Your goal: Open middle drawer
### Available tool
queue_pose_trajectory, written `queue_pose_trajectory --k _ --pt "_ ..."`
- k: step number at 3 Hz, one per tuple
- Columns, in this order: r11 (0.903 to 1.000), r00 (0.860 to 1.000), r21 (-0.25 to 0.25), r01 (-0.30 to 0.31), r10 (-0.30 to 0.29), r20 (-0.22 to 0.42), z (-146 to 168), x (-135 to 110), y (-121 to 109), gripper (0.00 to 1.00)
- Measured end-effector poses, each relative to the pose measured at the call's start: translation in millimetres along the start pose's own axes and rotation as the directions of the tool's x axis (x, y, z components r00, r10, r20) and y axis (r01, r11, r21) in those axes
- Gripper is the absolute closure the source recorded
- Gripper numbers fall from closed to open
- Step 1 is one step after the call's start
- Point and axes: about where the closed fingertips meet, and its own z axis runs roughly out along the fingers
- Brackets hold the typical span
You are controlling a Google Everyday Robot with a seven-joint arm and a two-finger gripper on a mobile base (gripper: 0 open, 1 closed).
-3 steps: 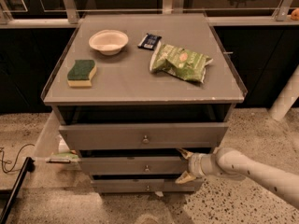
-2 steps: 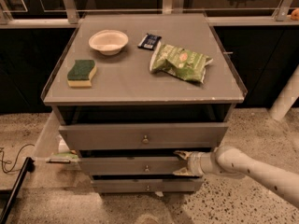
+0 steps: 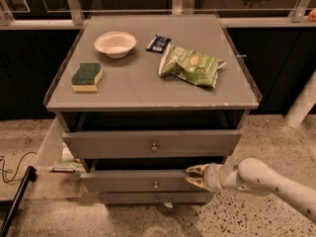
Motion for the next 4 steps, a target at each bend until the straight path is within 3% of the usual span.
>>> queue_pose_trajectory --k 1,4 --pt "0.9996 1.0 0.028 -0.01 0.01 0.008 -28.2 -1.7 16.9 1.0" --pt "0.9993 1.0 0.032 -0.016 0.016 0.005 -31.2 0.8 18.6 0.34"
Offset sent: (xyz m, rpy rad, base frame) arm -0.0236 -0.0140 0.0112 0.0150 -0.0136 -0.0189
